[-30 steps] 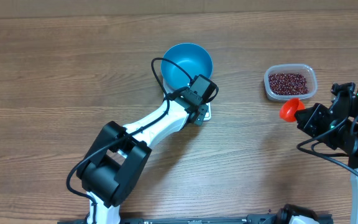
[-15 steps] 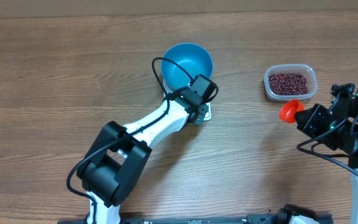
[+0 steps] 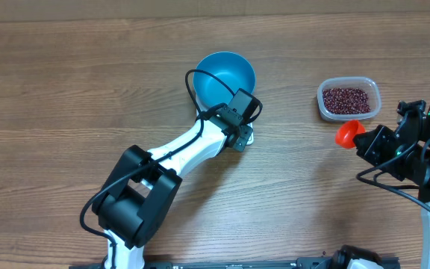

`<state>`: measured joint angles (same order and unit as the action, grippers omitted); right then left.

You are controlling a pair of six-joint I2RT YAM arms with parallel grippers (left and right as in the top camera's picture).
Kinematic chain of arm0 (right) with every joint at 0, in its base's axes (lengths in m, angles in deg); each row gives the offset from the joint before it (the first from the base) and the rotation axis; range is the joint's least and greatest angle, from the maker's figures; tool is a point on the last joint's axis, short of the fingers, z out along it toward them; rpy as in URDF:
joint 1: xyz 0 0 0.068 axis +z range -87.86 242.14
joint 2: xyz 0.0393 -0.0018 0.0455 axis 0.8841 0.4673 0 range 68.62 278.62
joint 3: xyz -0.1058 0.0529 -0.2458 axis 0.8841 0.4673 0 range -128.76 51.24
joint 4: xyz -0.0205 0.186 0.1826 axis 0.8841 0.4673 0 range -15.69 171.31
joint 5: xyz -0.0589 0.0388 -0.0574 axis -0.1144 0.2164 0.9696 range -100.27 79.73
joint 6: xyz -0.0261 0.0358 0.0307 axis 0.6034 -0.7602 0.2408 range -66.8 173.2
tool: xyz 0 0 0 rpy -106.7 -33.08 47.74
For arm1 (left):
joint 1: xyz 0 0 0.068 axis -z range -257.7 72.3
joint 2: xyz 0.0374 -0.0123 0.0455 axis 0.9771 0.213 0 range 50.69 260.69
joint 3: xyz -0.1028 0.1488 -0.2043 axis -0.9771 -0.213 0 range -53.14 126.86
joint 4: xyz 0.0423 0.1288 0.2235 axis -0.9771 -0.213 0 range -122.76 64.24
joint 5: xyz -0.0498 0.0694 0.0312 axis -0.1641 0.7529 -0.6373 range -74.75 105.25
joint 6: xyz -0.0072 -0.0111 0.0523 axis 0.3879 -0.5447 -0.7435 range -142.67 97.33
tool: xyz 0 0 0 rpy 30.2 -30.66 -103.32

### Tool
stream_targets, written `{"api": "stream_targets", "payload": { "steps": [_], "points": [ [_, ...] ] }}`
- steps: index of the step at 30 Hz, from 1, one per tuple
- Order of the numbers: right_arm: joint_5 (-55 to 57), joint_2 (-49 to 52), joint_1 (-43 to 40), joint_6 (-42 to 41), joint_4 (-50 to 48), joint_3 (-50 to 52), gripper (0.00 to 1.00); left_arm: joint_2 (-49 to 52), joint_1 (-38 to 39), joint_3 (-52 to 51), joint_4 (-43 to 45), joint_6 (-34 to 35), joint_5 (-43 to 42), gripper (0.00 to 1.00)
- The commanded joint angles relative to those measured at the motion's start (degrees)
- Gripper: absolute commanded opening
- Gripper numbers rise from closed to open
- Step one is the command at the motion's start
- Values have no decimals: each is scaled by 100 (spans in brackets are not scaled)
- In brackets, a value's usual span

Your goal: Scoop item into bowl and weigh 150g on scale

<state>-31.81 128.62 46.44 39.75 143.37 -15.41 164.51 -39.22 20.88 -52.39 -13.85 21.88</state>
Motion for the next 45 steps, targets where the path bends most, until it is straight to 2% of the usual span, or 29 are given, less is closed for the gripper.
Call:
{"api": "stream_targets", "payload": {
  "steps": [1,7,14,26,45],
  "points": [
    [55,-20,-11,46,-15,-151,4,94,-26,203,-348,-157,-177,4],
    [55,-20,-13,46,-17,-151,4,-686,-28,914,-1193,-269,-177,4],
    [50,-20,-11,42,-57,-151,4,-1346,-28,984,-1480,-264,-179,4],
    [52,-20,-11,46,-50,-151,4,-1263,-31,828,-1709,-240,-179,4],
    [55,-20,-13,48,7,-151,4,-485,-33,776,-1585,-192,-2,4]
  ]
}}
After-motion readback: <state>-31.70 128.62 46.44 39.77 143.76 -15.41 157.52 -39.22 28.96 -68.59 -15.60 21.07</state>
